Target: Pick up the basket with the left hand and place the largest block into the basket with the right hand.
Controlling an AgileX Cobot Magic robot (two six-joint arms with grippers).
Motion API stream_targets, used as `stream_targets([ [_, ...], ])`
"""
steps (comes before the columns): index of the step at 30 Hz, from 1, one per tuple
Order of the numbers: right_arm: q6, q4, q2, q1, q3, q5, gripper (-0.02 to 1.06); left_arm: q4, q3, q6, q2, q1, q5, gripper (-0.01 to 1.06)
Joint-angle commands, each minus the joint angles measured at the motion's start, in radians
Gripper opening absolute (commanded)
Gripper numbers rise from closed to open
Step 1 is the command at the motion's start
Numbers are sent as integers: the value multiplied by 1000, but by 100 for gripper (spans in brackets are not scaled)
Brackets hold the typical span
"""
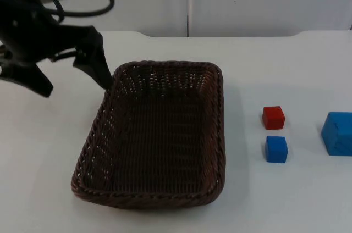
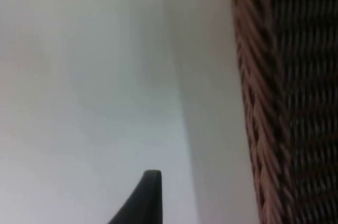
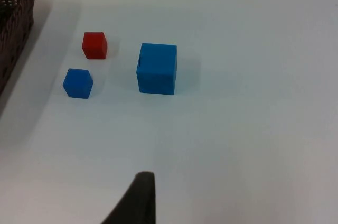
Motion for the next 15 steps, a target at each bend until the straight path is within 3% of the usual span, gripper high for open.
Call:
stream_targets([
  [1, -8, -7, -4, -6, -1, 2, 105, 1, -8, -14, 42, -25, 4, 105],
  [15, -8, -7, -4, -6, -1, 2, 105, -26, -15, -65, 186, -88, -115, 105],
])
